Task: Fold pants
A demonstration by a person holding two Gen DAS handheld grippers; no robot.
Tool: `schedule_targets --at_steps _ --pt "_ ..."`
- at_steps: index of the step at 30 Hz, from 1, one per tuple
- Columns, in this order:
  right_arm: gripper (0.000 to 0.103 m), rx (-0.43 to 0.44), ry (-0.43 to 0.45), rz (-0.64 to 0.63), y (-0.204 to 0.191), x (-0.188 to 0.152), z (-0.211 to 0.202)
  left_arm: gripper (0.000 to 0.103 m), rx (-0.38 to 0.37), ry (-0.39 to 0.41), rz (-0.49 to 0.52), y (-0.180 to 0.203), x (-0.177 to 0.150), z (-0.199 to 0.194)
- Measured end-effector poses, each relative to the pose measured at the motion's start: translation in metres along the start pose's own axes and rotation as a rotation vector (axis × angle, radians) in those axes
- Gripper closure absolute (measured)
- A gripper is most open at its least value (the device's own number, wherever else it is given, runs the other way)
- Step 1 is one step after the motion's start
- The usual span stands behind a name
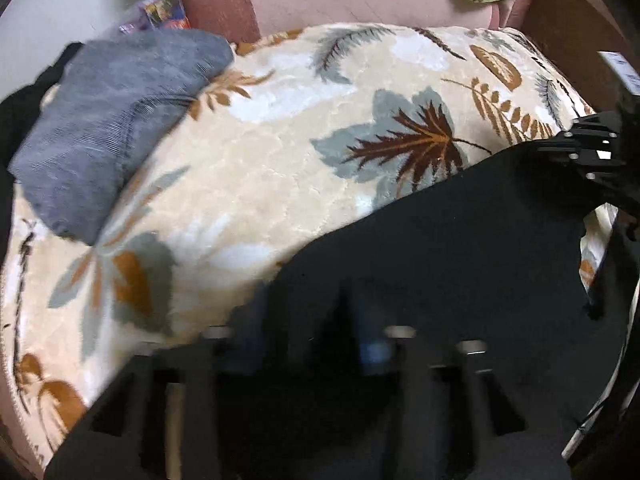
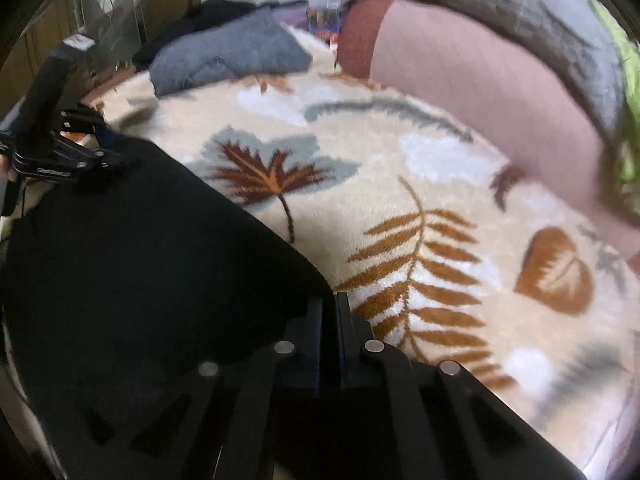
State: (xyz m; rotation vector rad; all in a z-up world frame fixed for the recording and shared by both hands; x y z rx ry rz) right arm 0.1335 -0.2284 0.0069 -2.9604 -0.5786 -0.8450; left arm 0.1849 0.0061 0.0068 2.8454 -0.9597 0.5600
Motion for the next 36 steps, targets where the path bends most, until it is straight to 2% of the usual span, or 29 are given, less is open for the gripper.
schedule_targets --at_steps 2,4,8,13,16,19,23,25,27,28,29,30,31,33,35,36 --pt "0.099 0.001 0.048 0.021 -0.002 -0.002 -0.022 0.094 0.011 0.026 -0.025 -0.003 -0.004 -0.011" --pt "0.099 0.009 0.093 0.031 -0.008 -0.006 -0.047 0.094 0.028 0.061 -0.043 -0.003 -0.008 -0.025" --pt "0.099 0.007 0.165 0.006 -0.031 -0.020 -0.096 0.095 0.014 0.147 -0.064 0.007 -0.023 -0.061" --pt "0.099 0.033 0.228 -0.007 -0.065 -0.059 -0.149 0.095 -0.028 0.237 -0.075 0.027 -0.067 -0.112" --pt "0.099 0.077 0.204 -0.001 -0.082 -0.090 -0.158 0.095 -0.057 0.228 -0.094 0.039 -0.099 -0.124" --pt "0.099 0.133 0.148 0.014 -0.099 -0.123 -0.150 0.095 -0.072 0.192 -0.105 0.050 -0.126 -0.119" --pt "0.099 0.195 0.033 0.043 -0.118 -0.157 -0.114 0.093 -0.069 0.099 -0.135 0.060 -0.157 -0.095" --pt "0.098 0.180 -0.037 0.017 -0.128 -0.168 -0.095 0.091 -0.075 0.092 -0.155 0.064 -0.170 -0.091" --pt "0.094 0.160 -0.034 -0.003 -0.134 -0.171 -0.095 0.084 -0.095 0.107 -0.181 0.062 -0.175 -0.098" --pt "0.092 0.167 -0.043 -0.005 -0.134 -0.169 -0.098 0.074 -0.110 0.111 -0.204 0.059 -0.176 -0.103" --pt "0.085 0.184 -0.048 -0.001 -0.133 -0.165 -0.103 0.060 -0.116 0.116 -0.220 0.056 -0.178 -0.108" --pt "0.076 0.210 -0.033 -0.002 -0.133 -0.161 -0.110 0.053 -0.117 0.126 -0.241 0.051 -0.180 -0.116" --pt "0.073 0.224 -0.016 -0.005 -0.134 -0.157 -0.117 0.044 -0.112 0.135 -0.249 0.047 -0.181 -0.120" --pt "0.067 0.246 0.014 -0.023 -0.143 -0.147 -0.126 0.039 -0.095 0.163 -0.266 0.038 -0.184 -0.131" --pt "0.067 0.271 0.046 -0.051 -0.159 -0.133 -0.128 0.028 -0.069 0.179 -0.298 0.025 -0.185 -0.135" --pt "0.067 0.285 0.062 -0.064 -0.168 -0.125 -0.127 0.027 -0.054 0.175 -0.318 0.020 -0.184 -0.131"
Point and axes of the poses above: each gripper's, at about its wrist camera, not at the fingertips, and z roughly the way its jaws point, y to its right, x to its top, the point moved 3 cm from there along z, roughly the way its jaws point, and after that the axes turned 4 degrees about -y, right-handed, at the moved point
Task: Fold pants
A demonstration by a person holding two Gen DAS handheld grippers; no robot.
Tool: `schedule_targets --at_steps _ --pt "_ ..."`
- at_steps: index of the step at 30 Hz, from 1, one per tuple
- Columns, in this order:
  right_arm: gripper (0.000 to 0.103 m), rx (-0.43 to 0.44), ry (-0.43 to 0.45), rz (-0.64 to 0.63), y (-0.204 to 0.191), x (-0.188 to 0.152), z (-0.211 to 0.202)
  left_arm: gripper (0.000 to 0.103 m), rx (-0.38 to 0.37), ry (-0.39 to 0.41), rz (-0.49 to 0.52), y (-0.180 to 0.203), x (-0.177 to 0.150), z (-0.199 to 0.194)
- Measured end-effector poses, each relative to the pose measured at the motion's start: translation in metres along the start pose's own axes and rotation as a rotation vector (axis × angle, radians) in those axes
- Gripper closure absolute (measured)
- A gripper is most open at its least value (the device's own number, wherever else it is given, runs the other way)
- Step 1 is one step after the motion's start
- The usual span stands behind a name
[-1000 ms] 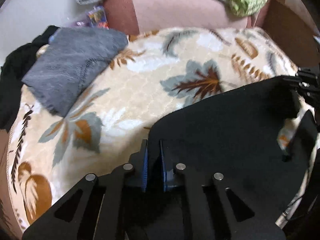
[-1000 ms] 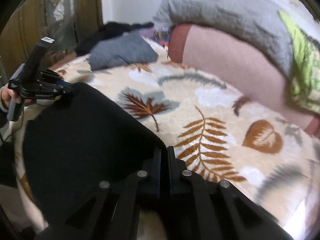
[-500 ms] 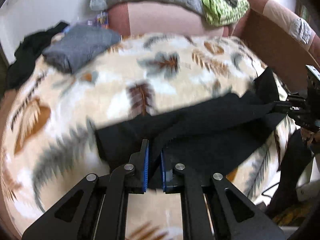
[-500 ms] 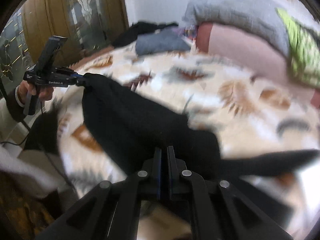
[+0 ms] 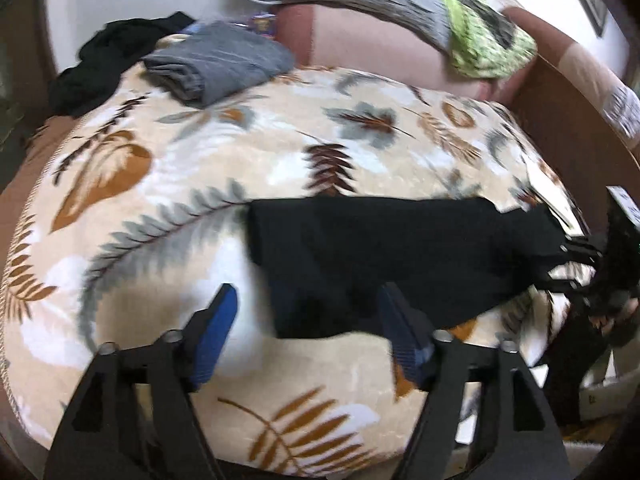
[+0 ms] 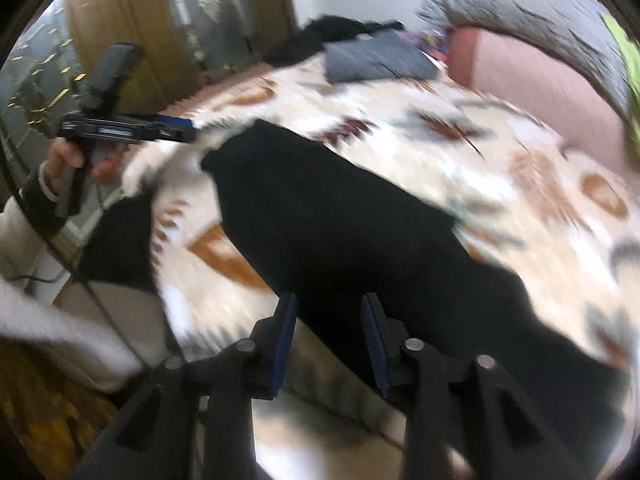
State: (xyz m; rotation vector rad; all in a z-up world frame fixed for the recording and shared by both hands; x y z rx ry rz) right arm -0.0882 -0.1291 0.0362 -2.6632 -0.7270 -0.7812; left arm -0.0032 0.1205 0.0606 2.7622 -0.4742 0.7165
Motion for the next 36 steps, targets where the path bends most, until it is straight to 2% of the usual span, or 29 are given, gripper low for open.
schedule_targets --at_steps 1,6,9,12,13,14,15,16,17,18,21,23,25,29,31,34,36 --pt "0.067 0.019 0.014 -0.021 -0.012 0.011 0.008 0.027 0.010 -0.005 -0.019 -0.004 0.002 0.003" --pt "0.048 0.049 0.054 -0.140 -0.065 0.051 0.050 0.027 -0.002 -0.059 -0.133 -0.021 0.008 0.031" --pt "0.036 0.042 0.064 -0.191 -0.091 0.070 0.074 0.027 0.009 -0.067 -0.167 -0.026 0.009 0.044" --pt "0.035 -0.007 0.052 -0.217 -0.103 0.085 0.102 0.027 -0.047 -0.081 -0.187 -0.025 0.011 0.054" --pt "0.035 -0.026 0.030 -0.211 -0.103 0.088 0.114 0.027 -0.058 -0.081 -0.186 -0.024 0.012 0.055" --pt "0.042 -0.026 -0.006 -0.186 -0.099 0.092 0.128 0.027 -0.069 -0.081 -0.183 -0.022 0.014 0.057" --pt "0.064 -0.018 -0.023 -0.165 -0.095 0.093 0.133 0.027 -0.075 -0.082 -0.176 -0.020 0.015 0.058" --pt "0.069 0.004 -0.037 -0.129 -0.088 0.094 0.137 0.027 -0.080 -0.081 -0.168 -0.017 0.017 0.059" --pt "0.075 0.060 -0.031 -0.070 -0.076 0.095 0.135 0.027 -0.079 -0.078 -0.162 -0.016 0.019 0.058" --pt "0.085 0.139 -0.015 0.025 -0.059 0.097 0.129 0.027 -0.070 -0.065 -0.154 -0.016 0.022 0.055" --pt "0.087 0.288 0.035 0.255 -0.009 0.097 0.115 0.026 -0.074 -0.030 -0.167 -0.024 0.025 0.045" --pt "0.087 0.350 0.047 0.331 0.010 0.096 0.114 0.024 -0.097 -0.026 -0.199 -0.031 0.025 0.044" --pt "0.087 0.397 0.036 0.361 0.017 0.094 0.118 0.024 -0.120 -0.029 -0.233 -0.037 0.023 0.044" --pt "0.087 0.433 0.033 0.405 0.024 0.094 0.122 0.024 -0.130 -0.043 -0.240 -0.038 0.017 0.043" --pt "0.087 0.471 0.036 0.454 0.034 0.096 0.124 0.024 -0.167 -0.032 -0.257 -0.039 0.012 0.038" --pt "0.087 0.611 0.040 0.599 0.055 0.094 0.134 0.024 -0.202 -0.042 -0.308 -0.047 0.007 0.039" --pt "0.083 0.680 0.036 0.659 0.060 0.093 0.139 0.024 -0.205 -0.056 -0.349 -0.050 0.005 0.047"
Point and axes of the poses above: each gripper's, at about its wrist camera, not at the fingertips, and z roughly the way its jaws point, y to its right, x to its top, the point moved 3 cm from there along z, roughly the way its jaws point, and after that the axes turned 4 degrees about -y, right-handed, at the moved point
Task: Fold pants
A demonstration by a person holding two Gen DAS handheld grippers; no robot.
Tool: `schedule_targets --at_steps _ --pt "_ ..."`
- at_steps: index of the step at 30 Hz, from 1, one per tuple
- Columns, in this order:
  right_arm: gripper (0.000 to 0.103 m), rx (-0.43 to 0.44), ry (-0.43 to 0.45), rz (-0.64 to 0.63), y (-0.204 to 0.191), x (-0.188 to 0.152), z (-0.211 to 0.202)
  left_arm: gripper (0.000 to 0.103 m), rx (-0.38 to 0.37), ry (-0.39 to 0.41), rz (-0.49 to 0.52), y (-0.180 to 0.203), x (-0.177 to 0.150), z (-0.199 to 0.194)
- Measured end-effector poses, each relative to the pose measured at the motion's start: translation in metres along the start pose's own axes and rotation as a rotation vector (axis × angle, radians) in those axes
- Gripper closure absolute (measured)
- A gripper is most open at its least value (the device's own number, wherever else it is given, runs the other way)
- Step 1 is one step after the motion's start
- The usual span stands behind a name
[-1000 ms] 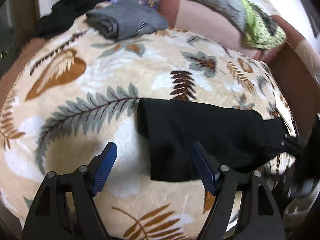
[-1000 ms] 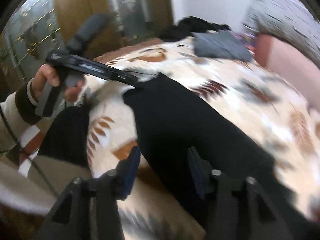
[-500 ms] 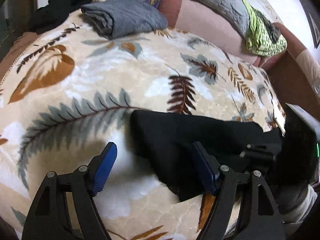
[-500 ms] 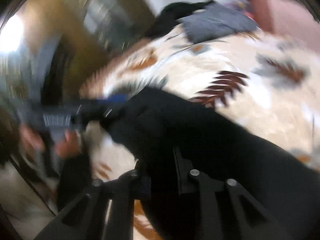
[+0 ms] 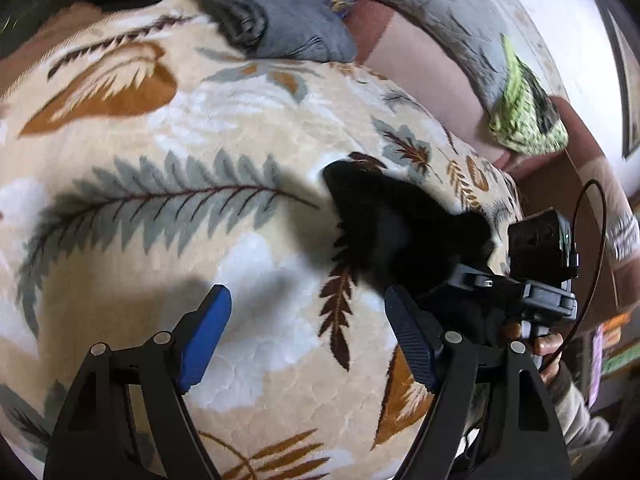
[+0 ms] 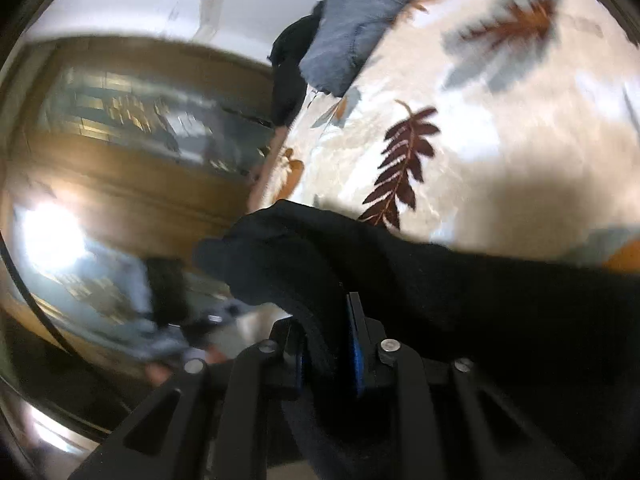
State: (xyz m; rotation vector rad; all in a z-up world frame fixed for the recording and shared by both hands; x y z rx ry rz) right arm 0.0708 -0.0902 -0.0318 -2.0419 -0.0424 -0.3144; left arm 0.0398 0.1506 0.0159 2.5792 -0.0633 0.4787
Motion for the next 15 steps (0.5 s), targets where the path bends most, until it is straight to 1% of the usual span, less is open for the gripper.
schedule_targets --at_steps 2,4,7,8,9,13,14,15 --pt "0.083 -0.014 -0.007 -0.013 -0.001 -0.002 0.000 0.024 -0.014 -0.012 -0.024 0.000 0.001 0.008" --pt "0.079 -0.013 -0.031 -0.028 -0.007 -0.005 0.001 0.024 -0.022 -0.035 -0.017 0.006 0.001 0.020" --pt "0.068 -0.024 -0.022 -0.080 -0.019 -0.006 -0.010 0.024 0.044 -0.027 0.037 0.018 0.002 0.030" --pt "0.062 -0.047 -0.005 -0.108 -0.024 -0.005 -0.014 0.024 0.052 -0.027 0.047 0.019 0.002 0.031" --pt "0.060 -0.070 0.013 -0.133 -0.029 -0.005 -0.018 0.024 0.047 -0.028 0.051 0.021 0.003 0.031" --pt "0.060 -0.142 0.046 -0.182 -0.040 -0.002 -0.023 0.024 -0.045 -0.007 0.049 0.024 0.006 0.022" --pt "0.060 -0.152 0.069 -0.190 -0.042 -0.001 -0.025 0.024 -0.065 0.001 0.057 0.025 0.007 0.019" --pt "0.060 -0.149 0.096 -0.195 -0.044 0.001 -0.029 0.024 -0.109 0.015 0.077 0.030 0.007 0.014"
Point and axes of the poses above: each gripper's, at about its wrist camera, not at the fingertips, and z roughly the way its jaws point, y to its right, x to its top, the point moved 3 cm from there along z, roughly the way its jaws point, and after that the axes turned 4 degrees about -y, right-handed, at the moved point
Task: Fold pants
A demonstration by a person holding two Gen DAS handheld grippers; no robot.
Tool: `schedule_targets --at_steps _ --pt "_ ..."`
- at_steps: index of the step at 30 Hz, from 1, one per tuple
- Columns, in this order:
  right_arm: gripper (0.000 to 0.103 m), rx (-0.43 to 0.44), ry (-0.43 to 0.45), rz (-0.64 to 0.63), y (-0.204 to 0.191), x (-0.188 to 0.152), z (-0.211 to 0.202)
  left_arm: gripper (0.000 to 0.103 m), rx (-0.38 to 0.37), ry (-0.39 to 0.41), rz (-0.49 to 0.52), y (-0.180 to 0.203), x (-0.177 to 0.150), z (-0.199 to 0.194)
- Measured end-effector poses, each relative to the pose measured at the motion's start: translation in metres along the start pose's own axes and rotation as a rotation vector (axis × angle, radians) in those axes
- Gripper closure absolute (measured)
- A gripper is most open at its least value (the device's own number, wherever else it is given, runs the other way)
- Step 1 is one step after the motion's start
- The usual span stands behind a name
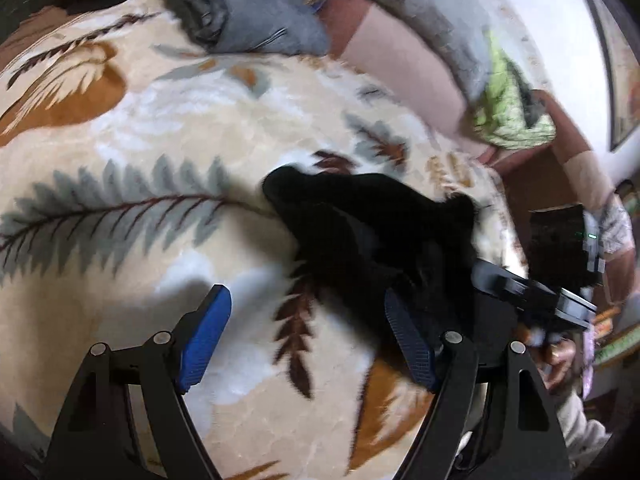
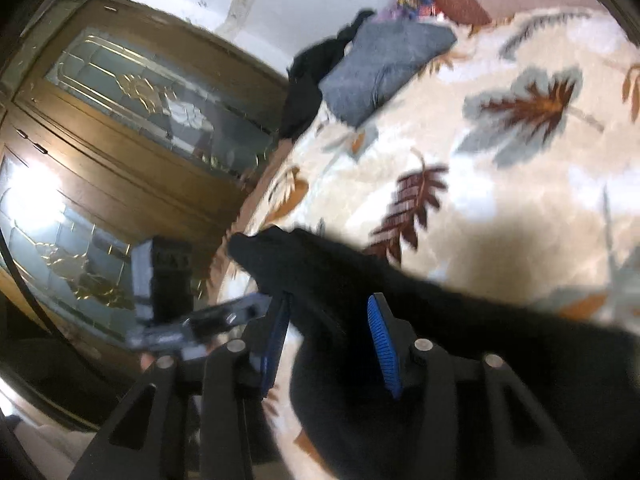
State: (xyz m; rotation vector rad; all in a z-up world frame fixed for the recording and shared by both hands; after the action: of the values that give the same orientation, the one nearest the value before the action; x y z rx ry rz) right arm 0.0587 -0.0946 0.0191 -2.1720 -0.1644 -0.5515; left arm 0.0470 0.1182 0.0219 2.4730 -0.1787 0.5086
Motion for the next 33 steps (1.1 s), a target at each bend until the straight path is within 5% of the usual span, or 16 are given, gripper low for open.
schedule_targets --at_steps 5,12,18,21,27,33 --pt "0.059 -0.020 0.102 0.056 0.010 0.013 -0.015 0.024 -0.058 0.010 0.086 0.025 0.003 -0.003" --pt "0.058 -0.169 -0.010 -0.110 -0.010 -0.001 0.015 0.024 -0.054 0.013 0.056 0.015 0.000 -0.019" --pt "0.058 -0.085 -0.200 -0.213 -0.041 -0.044 0.063 0.024 0.050 0.070 0.073 0.001 -0.005 -0.052" --pt "0.054 -0.152 -0.246 -0.282 -0.046 -0.066 0.077 0.023 0.129 0.079 0.064 -0.007 -0.005 -0.058" --pt "0.053 -0.188 -0.159 -0.251 -0.045 -0.070 0.027 0.023 0.167 0.054 0.136 0.013 -0.011 -0.045" --pt "0.048 -0.395 0.025 -0.183 -0.006 -0.062 -0.059 0.023 0.174 0.006 0.274 0.060 -0.021 -0.016"
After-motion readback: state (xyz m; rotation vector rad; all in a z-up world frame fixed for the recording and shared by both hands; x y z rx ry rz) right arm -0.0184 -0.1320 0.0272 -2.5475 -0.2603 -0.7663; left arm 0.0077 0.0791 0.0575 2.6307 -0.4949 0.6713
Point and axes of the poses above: each gripper's, at about its wrist camera, not at the fingertips, and z roughly the way its jaws point, y to its right, x to its top, the point moved 3 cm from there along z, roughly the way its jaws point, and after that the axes turned 4 degrees about -y, right-handed, at the moved point
